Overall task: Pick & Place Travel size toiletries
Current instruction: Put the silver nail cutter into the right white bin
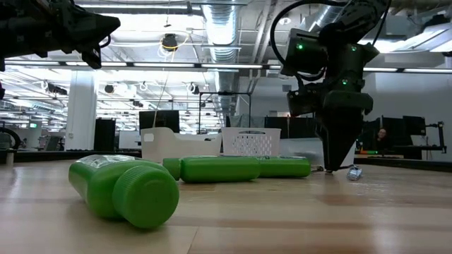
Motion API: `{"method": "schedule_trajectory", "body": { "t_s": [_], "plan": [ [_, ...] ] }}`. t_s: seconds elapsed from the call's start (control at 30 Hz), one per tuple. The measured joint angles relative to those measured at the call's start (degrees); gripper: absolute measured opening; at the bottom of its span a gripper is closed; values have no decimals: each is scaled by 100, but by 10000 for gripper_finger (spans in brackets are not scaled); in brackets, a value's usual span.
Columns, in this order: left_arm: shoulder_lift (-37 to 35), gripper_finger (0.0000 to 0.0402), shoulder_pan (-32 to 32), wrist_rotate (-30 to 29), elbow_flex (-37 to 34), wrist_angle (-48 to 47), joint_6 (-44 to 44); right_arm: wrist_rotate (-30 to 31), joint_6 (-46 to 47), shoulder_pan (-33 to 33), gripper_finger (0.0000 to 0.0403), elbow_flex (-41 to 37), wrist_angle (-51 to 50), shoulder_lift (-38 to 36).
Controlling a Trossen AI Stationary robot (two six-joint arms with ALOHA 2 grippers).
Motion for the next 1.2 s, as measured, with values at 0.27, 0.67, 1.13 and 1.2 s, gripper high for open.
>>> {"method": "schedule_trajectory", "body": {
  "t_s": [0.27,0.67,1.13,1.2],
  "plan": [
    [0,2,-1,2,0,-2,0,22,0,0,256,-7,16,3],
    [-1,2,-1,0,-1,-1,0,282,48,69,254,15,-55,280],
    [-1,2,0,1,-2,0,0,624,-46,286,175,11,-159,291],
    [-2,2,-1,2,0,0,0,648,-46,283,158,11,-175,291]
  ]
}}
